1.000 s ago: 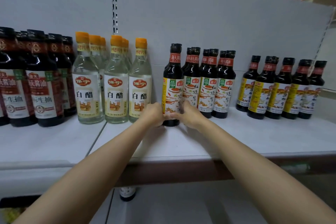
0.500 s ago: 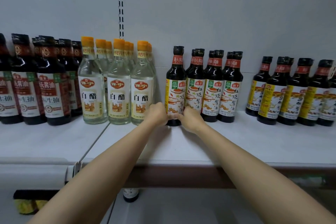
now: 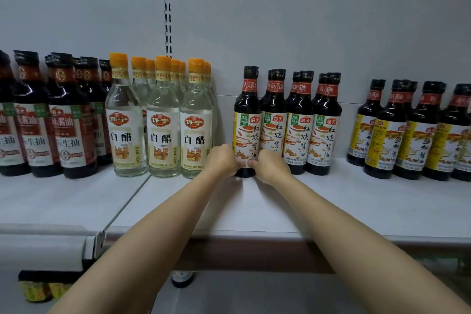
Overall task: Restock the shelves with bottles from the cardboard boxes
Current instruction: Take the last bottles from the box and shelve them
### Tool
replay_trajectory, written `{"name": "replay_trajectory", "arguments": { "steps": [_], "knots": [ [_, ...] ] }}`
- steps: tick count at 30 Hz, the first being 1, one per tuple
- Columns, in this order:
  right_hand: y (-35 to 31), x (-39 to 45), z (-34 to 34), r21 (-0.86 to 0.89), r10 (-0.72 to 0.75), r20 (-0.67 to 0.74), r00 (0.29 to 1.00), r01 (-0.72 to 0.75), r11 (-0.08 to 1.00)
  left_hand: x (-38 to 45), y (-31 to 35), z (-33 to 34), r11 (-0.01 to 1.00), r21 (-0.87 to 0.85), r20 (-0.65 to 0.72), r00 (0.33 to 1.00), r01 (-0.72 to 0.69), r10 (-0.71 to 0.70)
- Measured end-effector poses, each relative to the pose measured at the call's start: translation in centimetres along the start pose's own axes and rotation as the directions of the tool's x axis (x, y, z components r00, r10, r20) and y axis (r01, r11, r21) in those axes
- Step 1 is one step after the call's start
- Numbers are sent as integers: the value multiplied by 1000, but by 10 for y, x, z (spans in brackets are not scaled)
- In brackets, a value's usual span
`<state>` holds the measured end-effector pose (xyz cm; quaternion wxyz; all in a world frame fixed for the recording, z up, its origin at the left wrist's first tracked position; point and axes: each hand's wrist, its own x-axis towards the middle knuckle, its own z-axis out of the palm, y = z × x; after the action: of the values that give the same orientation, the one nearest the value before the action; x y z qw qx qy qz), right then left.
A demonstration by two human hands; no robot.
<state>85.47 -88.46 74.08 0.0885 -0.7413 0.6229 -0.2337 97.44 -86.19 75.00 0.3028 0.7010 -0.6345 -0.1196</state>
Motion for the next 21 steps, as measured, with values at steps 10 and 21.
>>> {"name": "replay_trajectory", "arguments": {
  "steps": [10,21],
  "knots": [
    [4,7,0,-61,3,-52,999,-6,998,11,3,5,998,56,-17,1000,-8,9],
    [2,12,-2,-211,-34,-80,996,16,977,17,3,5,983,181,-30,999,21,-16]
  ]
}}
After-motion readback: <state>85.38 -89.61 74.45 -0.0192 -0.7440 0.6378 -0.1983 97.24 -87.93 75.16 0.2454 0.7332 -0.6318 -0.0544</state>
